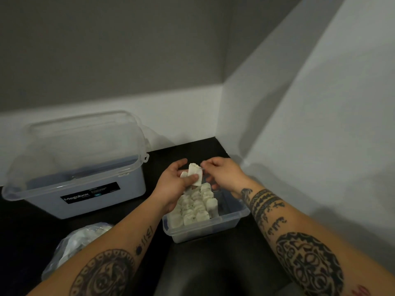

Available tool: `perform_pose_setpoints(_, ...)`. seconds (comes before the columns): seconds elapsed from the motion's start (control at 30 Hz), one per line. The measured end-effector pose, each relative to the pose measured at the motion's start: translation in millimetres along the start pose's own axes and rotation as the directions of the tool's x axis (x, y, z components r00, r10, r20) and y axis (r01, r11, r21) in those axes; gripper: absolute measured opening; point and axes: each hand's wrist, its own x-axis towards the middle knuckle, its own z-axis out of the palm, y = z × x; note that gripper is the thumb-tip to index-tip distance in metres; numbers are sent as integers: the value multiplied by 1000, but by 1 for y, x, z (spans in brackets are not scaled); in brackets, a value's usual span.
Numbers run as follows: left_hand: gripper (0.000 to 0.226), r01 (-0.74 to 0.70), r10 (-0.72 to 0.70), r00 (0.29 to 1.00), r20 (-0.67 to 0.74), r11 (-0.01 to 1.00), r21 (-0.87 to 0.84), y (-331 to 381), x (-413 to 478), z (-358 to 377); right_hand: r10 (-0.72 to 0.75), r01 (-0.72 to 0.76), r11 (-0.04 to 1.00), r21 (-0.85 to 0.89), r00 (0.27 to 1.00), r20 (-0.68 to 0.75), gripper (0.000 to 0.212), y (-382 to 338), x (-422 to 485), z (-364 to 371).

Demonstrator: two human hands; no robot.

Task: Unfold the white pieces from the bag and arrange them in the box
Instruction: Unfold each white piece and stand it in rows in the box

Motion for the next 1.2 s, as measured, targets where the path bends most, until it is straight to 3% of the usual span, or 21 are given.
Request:
perform_pose_setpoints(0.2,54,-66,64,997,35,997,39,4,-6,1,-67,71,996,55,995,-79,13,6,-12,12)
perform_pose_setpoints(0.37,17,-96,92,994,56,992,77,5,-11,3,-145,152,988,30,976,-163,9,8,-17,8)
perform_pose_setpoints(0.6,13,-79,72,996,49,985,153,5,-14,11,-161,166,986,29,979,-128,6,12,-19,-3)
perform_pose_setpoints(0.73,19,-76,78,997,1,979,191,2,-11,11,-140,124,984,-127,982,-129,5,18,-8,-10)
perform_pose_setpoints(0.83,26,-70,83,992,-92,988,141,-3,-6,5,-89,67,941,-332,995,-49,7,29,0,-12)
perform_pose_setpoints(0.93,28,-67,78,991,-111,993,97,-7,-5,2,27,-5,841,-541,999,33,6,38,6,-8)
perform_pose_setpoints(1.03,28,-71,80,992,-98,993,90,-7,-7,2,174,-54,677,-734,981,88,23,44,11,2)
perform_pose_setpoints(1.2,24,-63,71,992,-104,995,73,-7,-4,0,304,-114,564,-818,949,78,11,56,19,17)
